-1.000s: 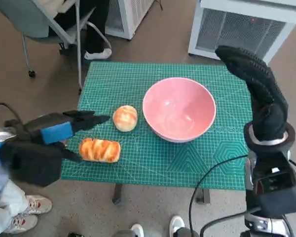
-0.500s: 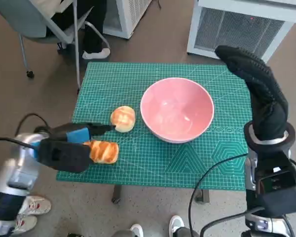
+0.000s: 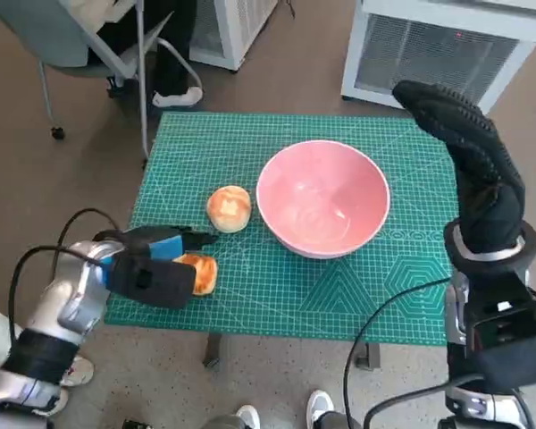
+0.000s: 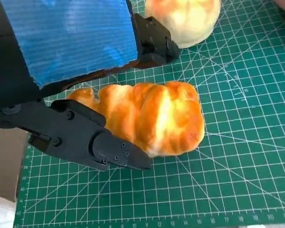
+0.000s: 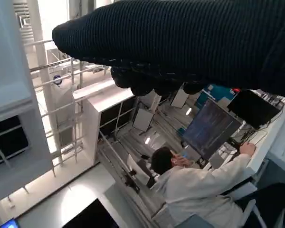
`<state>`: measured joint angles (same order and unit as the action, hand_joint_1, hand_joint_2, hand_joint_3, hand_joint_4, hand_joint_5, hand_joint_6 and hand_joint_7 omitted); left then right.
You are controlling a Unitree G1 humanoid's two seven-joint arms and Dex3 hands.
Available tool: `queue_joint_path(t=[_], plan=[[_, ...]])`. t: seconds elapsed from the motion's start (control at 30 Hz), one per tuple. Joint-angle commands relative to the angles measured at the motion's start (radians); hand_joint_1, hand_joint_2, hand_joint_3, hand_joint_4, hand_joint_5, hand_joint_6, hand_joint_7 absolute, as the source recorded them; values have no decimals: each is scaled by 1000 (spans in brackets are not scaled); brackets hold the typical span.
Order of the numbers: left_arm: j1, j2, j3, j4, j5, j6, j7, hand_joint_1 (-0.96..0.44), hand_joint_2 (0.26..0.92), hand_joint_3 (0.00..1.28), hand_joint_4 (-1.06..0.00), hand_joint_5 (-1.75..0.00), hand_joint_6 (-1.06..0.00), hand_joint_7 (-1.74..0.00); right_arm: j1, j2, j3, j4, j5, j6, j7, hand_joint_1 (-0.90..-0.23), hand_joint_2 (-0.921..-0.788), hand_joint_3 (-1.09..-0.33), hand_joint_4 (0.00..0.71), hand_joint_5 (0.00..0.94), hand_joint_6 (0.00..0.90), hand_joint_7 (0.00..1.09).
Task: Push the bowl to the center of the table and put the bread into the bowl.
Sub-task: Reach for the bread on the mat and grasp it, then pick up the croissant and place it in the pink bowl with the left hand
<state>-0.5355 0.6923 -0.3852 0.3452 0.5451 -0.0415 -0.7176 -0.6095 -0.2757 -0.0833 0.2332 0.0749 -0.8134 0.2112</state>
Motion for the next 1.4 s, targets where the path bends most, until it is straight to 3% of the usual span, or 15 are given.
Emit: queue_joint_path(t=[0.03, 0.07, 0.1, 0.2, 0.3, 0.57, 0.87, 1.1, 1.4], plan=[[21, -15, -33, 56, 30, -13, 24, -267, 872, 30, -668, -319, -518, -634, 9, -8, 1, -2, 0, 10, 14, -552, -921, -773, 244, 0, -1, 555], [22, -11, -26, 56, 20, -30, 30, -301, 890, 72, -658, -539, -545, -880, 9, -7, 2, -2, 0, 10, 14, -551, -921, -773, 244, 0, -1, 554], [23, -8, -21, 56, 12, -42, 35, -193, 893, 79, -693, -749, -563, -989, 8, -7, 2, -3, -1, 9, 14, -549, -921, -773, 244, 0, -1, 554], [24, 11, 15, 30, -34, -82, 32, -63, 884, 90, -752, -984, -610, -1095, 7, -5, 3, 0, -3, 7, 12, -544, -921, -774, 244, 0, -1, 555], [19, 29, 56, -7, -81, -103, 19, -20, 828, 183, -787, -1054, -637, -1123, 5, -5, 3, 1, -3, 7, 12, -541, -921, -775, 244, 0, -1, 554], [-4, 53, 209, -169, -233, -87, -3, 1, 831, 187, -801, -1045, -621, -1191, 2, -4, 2, 3, 5, 10, 15, -545, -921, -774, 244, 0, -1, 554], [-118, -2, 330, -283, -304, -86, 105, 3, 843, 153, -811, -1029, -637, -1177, 1, -1, 1, 8, -5, 5, 8, -551, -921, -772, 244, 0, -1, 554], [-221, -90, 319, -271, -277, -118, 229, 3, 829, 146, -849, -1001, -679, -1120, -6, 1, -1, 19, -1, 1, 8, -551, -921, -773, 244, 0, -1, 554], [-396, -255, 192, -77, -177, -262, 381, 2, 820, 140, -874, -945, -706, -1117, -20, 2, -2, 29, -2, -5, 7, -546, -921, -774, 244, 0, -1, 558]])
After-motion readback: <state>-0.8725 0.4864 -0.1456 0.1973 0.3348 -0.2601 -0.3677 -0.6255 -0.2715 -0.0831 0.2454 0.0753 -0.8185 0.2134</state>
